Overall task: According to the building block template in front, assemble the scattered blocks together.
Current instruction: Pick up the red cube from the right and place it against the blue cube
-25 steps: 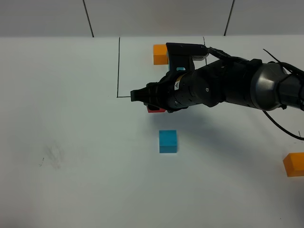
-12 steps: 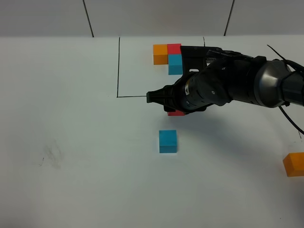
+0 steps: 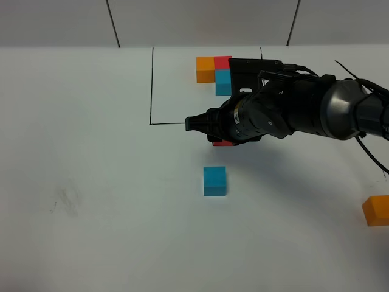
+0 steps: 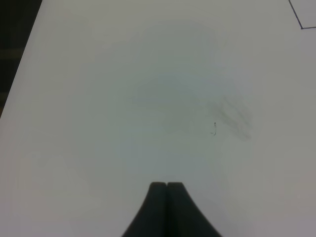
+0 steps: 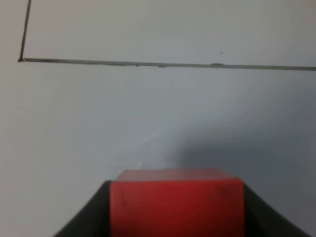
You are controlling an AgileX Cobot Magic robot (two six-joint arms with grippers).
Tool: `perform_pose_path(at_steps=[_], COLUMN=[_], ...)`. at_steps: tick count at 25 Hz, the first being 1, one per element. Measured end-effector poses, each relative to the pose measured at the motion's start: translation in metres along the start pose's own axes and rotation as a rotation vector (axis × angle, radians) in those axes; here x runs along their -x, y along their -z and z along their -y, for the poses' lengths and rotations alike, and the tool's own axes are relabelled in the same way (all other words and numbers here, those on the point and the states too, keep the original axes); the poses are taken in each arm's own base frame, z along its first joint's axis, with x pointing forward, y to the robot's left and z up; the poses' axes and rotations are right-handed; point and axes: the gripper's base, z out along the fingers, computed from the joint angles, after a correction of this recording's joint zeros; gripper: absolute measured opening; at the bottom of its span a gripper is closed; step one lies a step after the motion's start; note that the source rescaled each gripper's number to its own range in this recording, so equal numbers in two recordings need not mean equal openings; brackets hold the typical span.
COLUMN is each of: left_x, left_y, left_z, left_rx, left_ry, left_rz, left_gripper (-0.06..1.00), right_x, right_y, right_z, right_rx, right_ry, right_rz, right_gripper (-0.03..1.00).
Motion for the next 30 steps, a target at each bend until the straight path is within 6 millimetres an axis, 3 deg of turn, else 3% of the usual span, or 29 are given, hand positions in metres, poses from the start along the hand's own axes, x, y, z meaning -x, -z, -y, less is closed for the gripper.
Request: perform_pose_path(at_steps=[5,13,30], left_x=[0.000,0.000,0.000], left_y=[0.000,0.000,0.000], left_z=[0.000,0.000,0.000], left_rx=[0.000,0.000,0.000], left_ry=[0.000,0.000,0.000], left_rz=[0.000,0.000,0.000], left_gripper=[0.00,0.00,0.00], right_x=[0.000,-0.010,-0.016], right_y=[-0.003,-0.025,-0.025], right_z=[-0.001,0.004,-0.003], right_rx=[0.007,-0.022,-0.022], right_ry=[-0.001,-0.063,-0.085], right_rz=[0.005,-0.040,-0.053], right_gripper=[0.43,0.43,0.43])
